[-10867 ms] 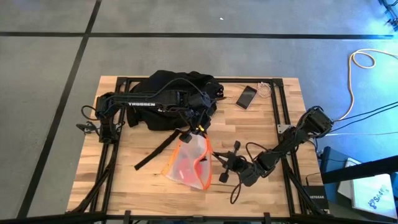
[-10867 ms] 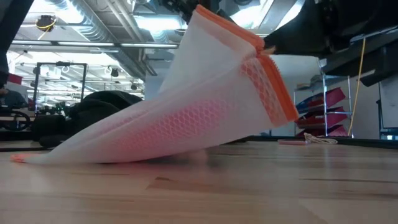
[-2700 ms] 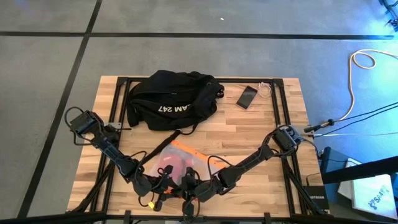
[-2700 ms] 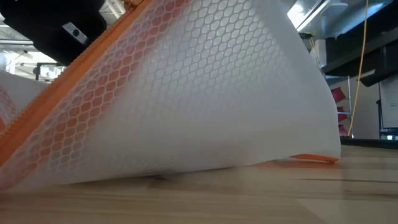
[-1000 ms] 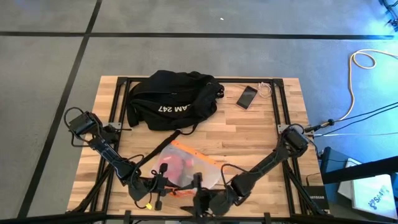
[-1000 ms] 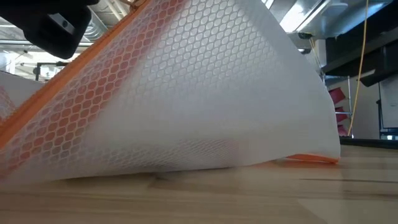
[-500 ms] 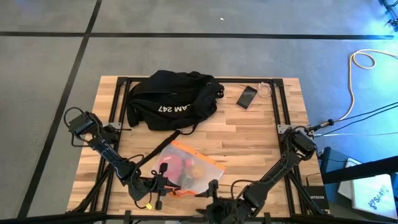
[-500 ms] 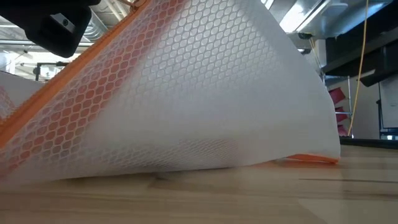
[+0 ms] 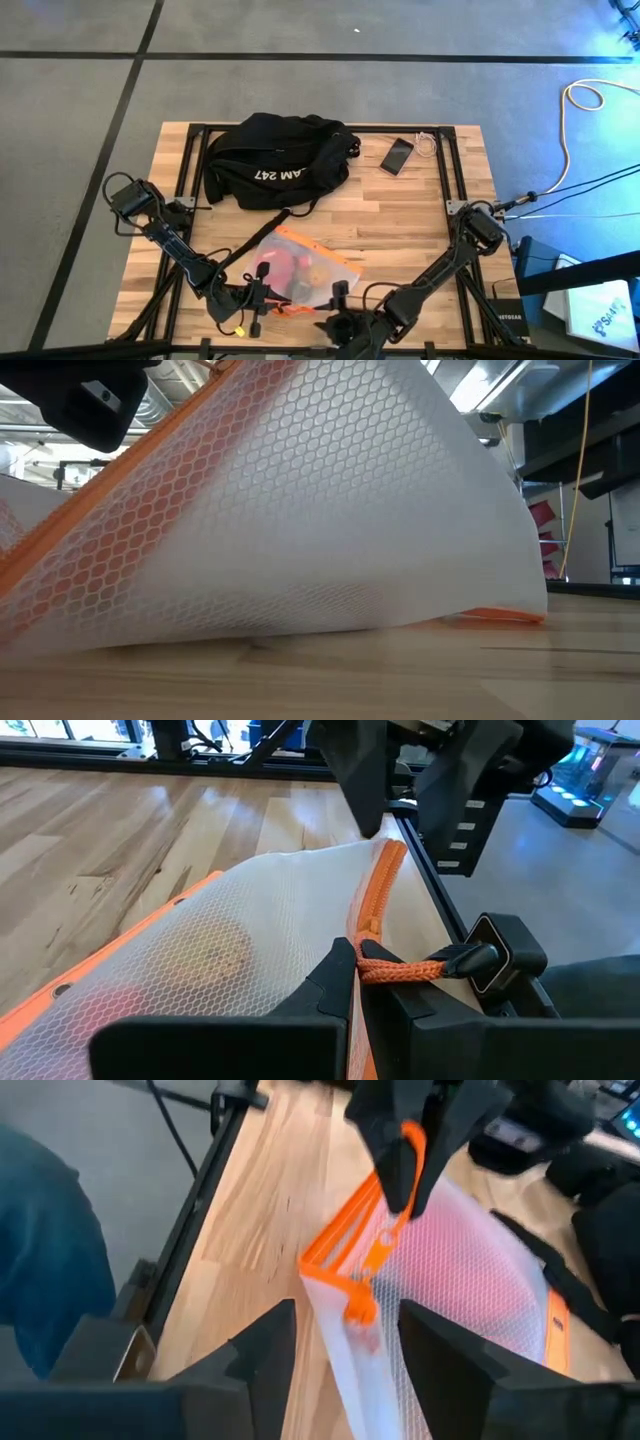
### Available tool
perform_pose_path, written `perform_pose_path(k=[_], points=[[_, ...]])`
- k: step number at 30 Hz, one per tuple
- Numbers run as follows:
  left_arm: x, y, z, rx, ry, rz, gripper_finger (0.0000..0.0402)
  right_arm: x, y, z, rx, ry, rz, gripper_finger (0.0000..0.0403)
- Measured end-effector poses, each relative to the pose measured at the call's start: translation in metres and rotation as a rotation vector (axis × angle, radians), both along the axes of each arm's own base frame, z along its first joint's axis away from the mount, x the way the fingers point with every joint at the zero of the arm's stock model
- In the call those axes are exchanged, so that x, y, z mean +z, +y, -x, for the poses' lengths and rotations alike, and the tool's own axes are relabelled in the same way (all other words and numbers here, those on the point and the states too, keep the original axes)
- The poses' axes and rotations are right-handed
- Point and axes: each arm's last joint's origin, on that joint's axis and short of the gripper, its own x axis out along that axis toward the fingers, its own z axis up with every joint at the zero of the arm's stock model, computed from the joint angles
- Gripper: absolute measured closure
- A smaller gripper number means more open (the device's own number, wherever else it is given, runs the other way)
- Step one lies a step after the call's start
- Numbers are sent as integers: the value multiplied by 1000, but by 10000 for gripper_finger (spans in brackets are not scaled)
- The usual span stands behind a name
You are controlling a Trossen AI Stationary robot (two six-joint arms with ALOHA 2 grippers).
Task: Unpack backpack
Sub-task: Close the zipper pouch
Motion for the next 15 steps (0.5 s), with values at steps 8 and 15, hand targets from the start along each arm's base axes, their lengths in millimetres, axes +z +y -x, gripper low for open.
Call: perform_pose_path(k=[8, 15], points=[[0, 0, 0, 0, 0, 0, 401, -1, -7, -6, -12, 11, -16, 256], [0, 0, 0, 0, 0, 1, 401, -7, -15, -10, -26, 21, -8, 262]])
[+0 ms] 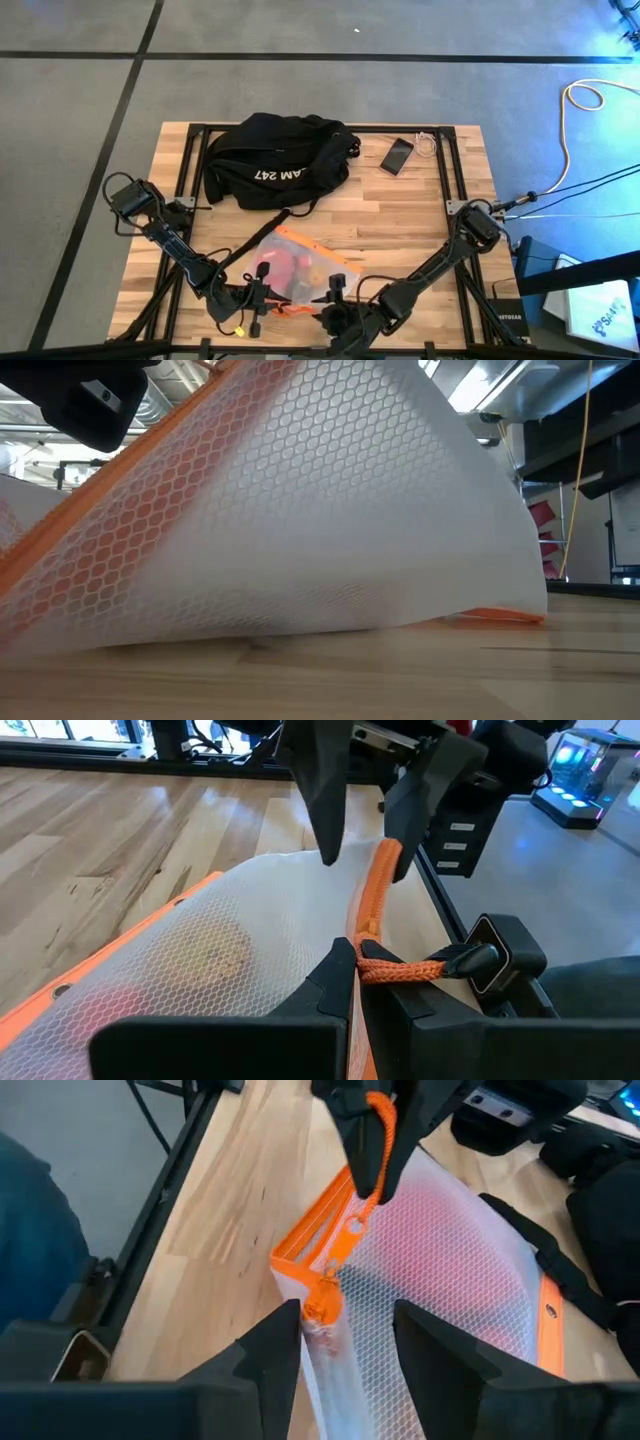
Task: Unpack backpack
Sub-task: Close the zipper pouch
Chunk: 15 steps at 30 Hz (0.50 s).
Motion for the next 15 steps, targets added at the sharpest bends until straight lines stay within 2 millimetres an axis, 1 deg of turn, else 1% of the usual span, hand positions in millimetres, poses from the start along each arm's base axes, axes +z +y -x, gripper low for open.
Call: perform_pose_path(k=[2, 4, 9, 10, 15], points=[[0, 0, 0, 0, 0, 0, 401, 0, 0, 0, 9, 0, 17, 276], [0, 0, 0, 0, 0, 0, 401, 0, 0, 0, 16, 3, 21, 300], [0, 0, 0, -1, 0, -2, 401, -1, -2, -2, 43, 28, 2, 386], [0, 0, 0, -1, 0, -3, 401, -1, -2, -2, 44, 27, 5, 393], [0, 0, 0, -1, 0, -3, 401, -1, -2, -2, 58, 27, 16, 398]])
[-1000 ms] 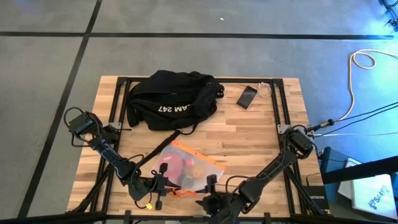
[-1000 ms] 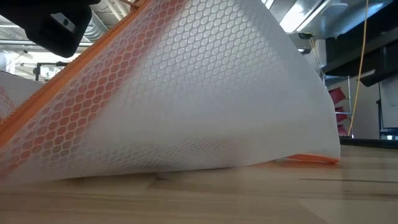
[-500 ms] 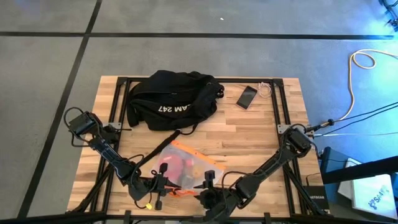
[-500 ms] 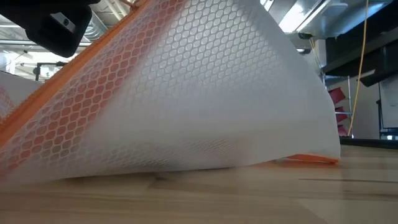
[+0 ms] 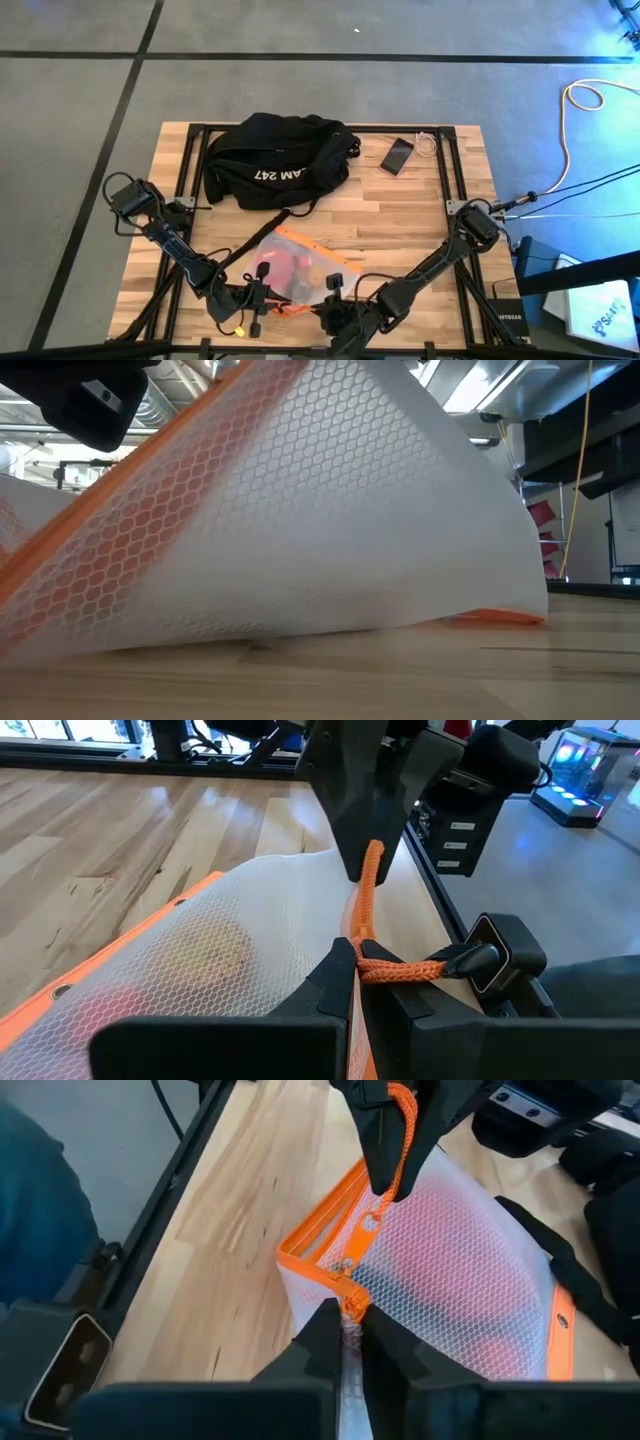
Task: Unpack backpack
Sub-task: Close the zipper pouch
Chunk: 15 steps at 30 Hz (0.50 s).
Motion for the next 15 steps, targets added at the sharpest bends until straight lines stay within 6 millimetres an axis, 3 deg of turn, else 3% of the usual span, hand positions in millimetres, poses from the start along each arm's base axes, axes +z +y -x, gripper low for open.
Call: perform_pose_path(k=[15], points=[[0, 0, 0, 8, 0, -20, 401, -2, 27, 28, 3, -3, 10, 402]])
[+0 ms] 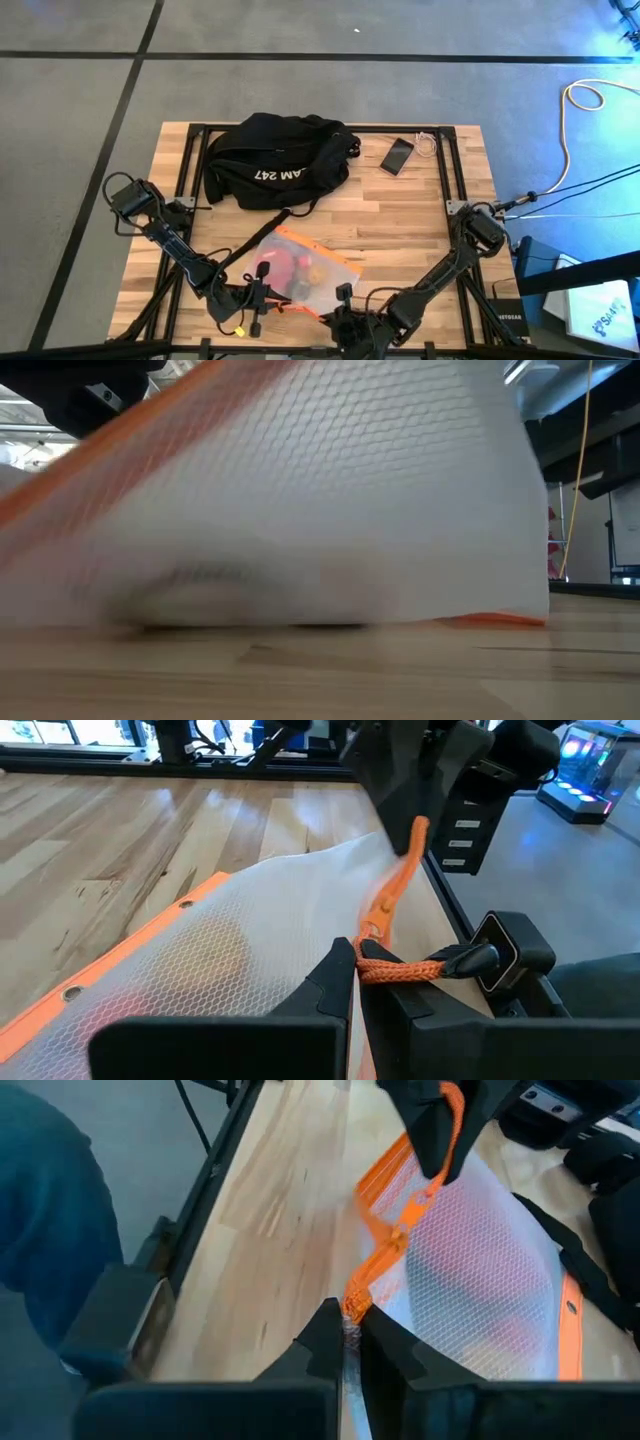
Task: Unpack backpack
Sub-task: Close the zipper pouch
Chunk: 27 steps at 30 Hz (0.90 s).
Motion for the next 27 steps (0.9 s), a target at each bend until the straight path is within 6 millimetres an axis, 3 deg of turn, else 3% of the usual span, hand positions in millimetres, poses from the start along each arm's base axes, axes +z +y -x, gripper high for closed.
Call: perform_pose_path(k=[27], points=[[0, 0, 0, 11, -1, -5, 401, -11, 23, 55, -165, 47, -4, 403]])
